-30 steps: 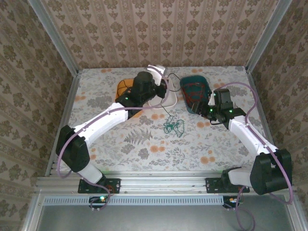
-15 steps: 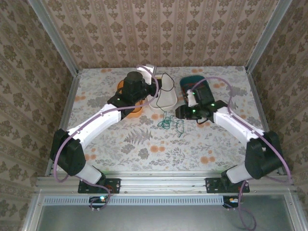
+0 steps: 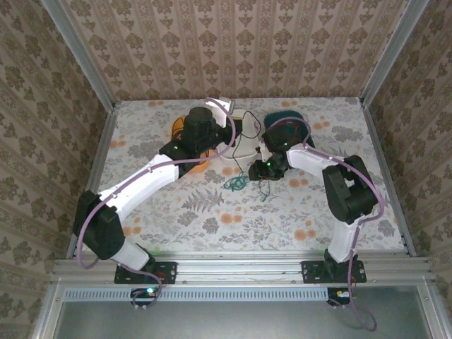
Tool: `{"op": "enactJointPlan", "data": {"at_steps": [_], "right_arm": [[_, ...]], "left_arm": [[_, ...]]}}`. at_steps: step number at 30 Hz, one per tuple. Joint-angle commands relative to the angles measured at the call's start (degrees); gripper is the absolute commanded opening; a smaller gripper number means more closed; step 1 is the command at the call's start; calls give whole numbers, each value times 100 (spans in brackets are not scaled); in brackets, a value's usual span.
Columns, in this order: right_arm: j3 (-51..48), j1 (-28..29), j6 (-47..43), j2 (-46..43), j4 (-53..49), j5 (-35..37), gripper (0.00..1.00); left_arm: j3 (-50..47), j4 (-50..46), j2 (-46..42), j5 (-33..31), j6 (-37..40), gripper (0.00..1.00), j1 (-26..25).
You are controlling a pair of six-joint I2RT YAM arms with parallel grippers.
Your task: Untangle the cables
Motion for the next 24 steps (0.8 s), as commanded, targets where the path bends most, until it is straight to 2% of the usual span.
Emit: {"op": "enactJointPlan", "data": {"at_steps": [1,5,11,17,24], "right_arm": [[94,-35,-62,209,-548,307,51],[-42,-141,6,156,-484,336,50],[-537,-239,-1,-454,-13,147,50],[-1058,-154,-45,-1294,899,-115,51],[-727,-89,108,-1156,1173,-351,51]], "left_arm": [[-7,105,-404,160,13,0,-20],[38,172,-505,318,11,0,6],[43,87,-446,347,48,0,8],[96,58,-322,442,47,0,-23],[154,17,-276,515,56,0,-76]]}}
